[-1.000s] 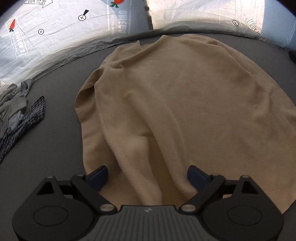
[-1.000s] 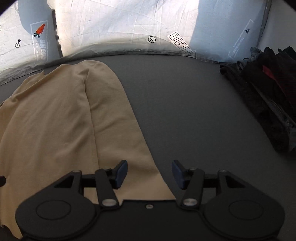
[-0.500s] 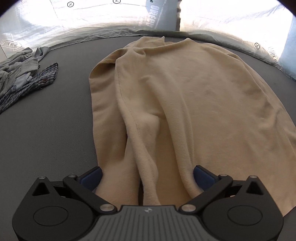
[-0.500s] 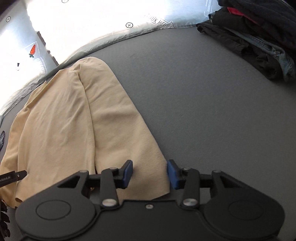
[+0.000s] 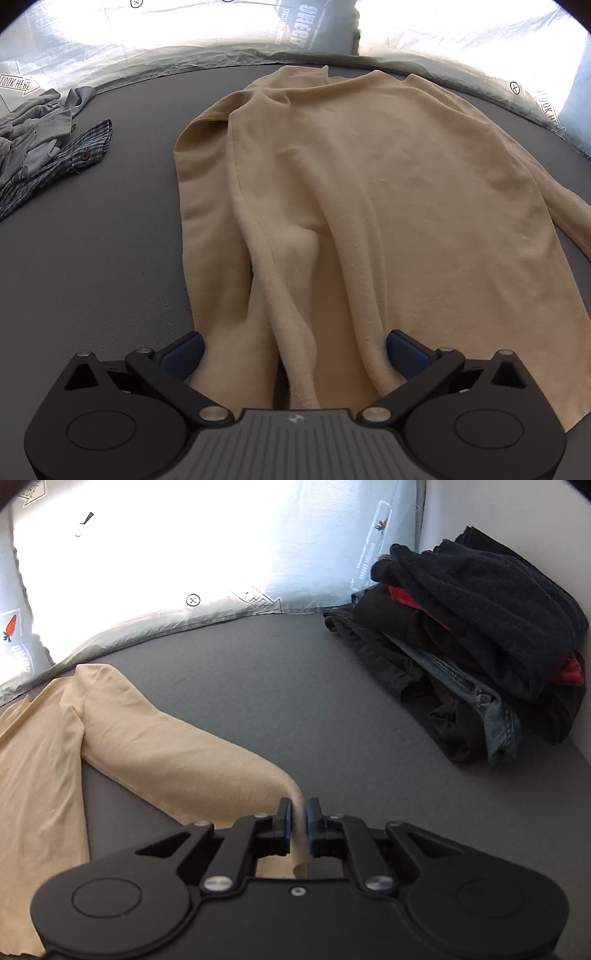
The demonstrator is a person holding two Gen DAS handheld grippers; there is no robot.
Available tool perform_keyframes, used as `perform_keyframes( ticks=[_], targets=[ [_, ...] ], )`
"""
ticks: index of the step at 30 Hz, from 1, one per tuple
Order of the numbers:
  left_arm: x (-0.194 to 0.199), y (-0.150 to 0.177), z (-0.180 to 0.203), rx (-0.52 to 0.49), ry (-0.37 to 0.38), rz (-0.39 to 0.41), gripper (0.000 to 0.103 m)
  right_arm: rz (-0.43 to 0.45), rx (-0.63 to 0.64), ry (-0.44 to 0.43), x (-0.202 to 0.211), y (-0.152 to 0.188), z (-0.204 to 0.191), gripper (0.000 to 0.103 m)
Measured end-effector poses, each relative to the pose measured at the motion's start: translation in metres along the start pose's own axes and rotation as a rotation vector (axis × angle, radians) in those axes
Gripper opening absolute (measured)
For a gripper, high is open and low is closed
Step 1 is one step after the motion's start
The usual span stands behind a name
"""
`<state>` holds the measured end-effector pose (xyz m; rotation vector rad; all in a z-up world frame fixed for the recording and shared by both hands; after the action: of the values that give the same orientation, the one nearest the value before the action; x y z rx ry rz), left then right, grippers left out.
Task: Fold clothes
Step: 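Grasp the sleeve cuff with the right gripper, pull it straight, release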
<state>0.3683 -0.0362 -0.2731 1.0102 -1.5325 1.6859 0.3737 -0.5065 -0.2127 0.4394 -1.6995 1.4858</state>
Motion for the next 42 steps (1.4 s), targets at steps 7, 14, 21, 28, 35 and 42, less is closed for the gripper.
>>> perform_keyframes(
  ticks=[7, 14, 21, 28, 35, 42],
  targets=[
    [0.001, 0.000, 0.001, 0.003, -0.002, 0.028, 0.103, -0.041, -0.234, 0.033, -0.009, 0.022, 0.039, 0.048],
    [0.000, -0.003, 0.002, -0.001, -0.006, 0.039, 0.103, -0.089, -0.402, -0.058, -0.029, 0.043, 0.025, 0.052],
    [-0.001, -0.004, 0.001, -0.016, -0.001, 0.049, 0.103, -0.063, -0.249, -0.002, -0.040, 0.033, -0.005, 0.029],
    [-0.001, -0.004, 0.002, -0.025, 0.005, 0.059, 0.103, 0.034, -0.216, 0.066, 0.003, 0.018, 0.012, 0.005],
    [-0.002, -0.005, -0.001, -0.036, 0.014, 0.062, 0.103, -0.178, -0.252, 0.085, -0.025, 0.040, 0.025, 0.015],
    [0.010, -0.002, -0.016, 0.005, 0.089, 0.024, 0.103, -0.116, -0.144, 0.034, 0.002, 0.047, -0.022, 0.050]
  ],
)
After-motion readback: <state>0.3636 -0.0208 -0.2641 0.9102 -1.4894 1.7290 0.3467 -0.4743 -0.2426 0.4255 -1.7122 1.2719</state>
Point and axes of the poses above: each gripper's, at about its wrist camera, not at the fingertips, and x roughly against the way its jaws point, z to its right, y to its underside, the point moved 7 cm from there along -x, roughly the way its jaws point, and after that the axes turned 3 degrees about y, right-handed, at the moved point
